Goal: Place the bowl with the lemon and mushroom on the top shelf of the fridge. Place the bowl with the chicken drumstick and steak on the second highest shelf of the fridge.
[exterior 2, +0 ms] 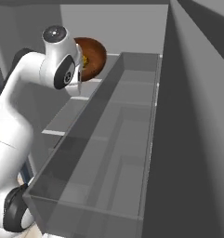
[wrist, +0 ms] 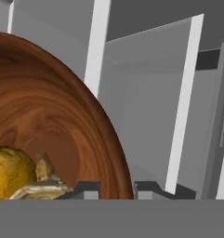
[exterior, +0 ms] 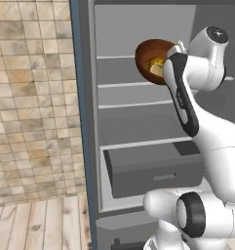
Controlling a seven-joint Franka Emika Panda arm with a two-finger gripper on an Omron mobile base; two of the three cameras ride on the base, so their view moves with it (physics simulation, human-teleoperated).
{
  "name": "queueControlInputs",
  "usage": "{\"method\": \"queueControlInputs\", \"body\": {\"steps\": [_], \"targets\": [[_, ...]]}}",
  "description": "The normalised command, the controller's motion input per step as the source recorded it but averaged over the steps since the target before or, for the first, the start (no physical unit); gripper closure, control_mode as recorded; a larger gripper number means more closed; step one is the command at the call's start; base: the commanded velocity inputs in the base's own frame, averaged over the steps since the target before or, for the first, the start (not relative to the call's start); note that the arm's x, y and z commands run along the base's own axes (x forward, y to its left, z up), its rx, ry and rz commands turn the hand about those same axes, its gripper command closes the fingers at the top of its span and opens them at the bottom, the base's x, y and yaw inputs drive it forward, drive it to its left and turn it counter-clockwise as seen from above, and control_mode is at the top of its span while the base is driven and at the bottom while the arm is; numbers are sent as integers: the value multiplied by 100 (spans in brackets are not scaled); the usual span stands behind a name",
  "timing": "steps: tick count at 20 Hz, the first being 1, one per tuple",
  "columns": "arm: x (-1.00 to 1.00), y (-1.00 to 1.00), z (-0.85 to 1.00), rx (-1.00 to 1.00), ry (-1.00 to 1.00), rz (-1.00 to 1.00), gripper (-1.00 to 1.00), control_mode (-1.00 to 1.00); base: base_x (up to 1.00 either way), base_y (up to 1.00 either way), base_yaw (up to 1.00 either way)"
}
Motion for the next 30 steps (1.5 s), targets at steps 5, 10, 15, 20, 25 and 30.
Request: {"method": "queueControlInputs", "body": {"steps": [5, 10, 15, 20, 25, 30], "targets": [[90, 0, -8, 0, 0, 0, 100, -100, 0, 0, 0], [69, 0, -4, 0, 0, 0, 100, -100, 0, 0, 0], [25, 0, 0, 0, 1, 0, -100, -100, 0, 0, 0], [-19, 0, 9, 0, -12, 0, -100, -100, 0, 0, 0], [-86, 0, 24, 0, -36, 0, -100, -100, 0, 0, 0], [-100, 0, 42, 0, -48, 0, -100, -100, 0, 0, 0]]}}
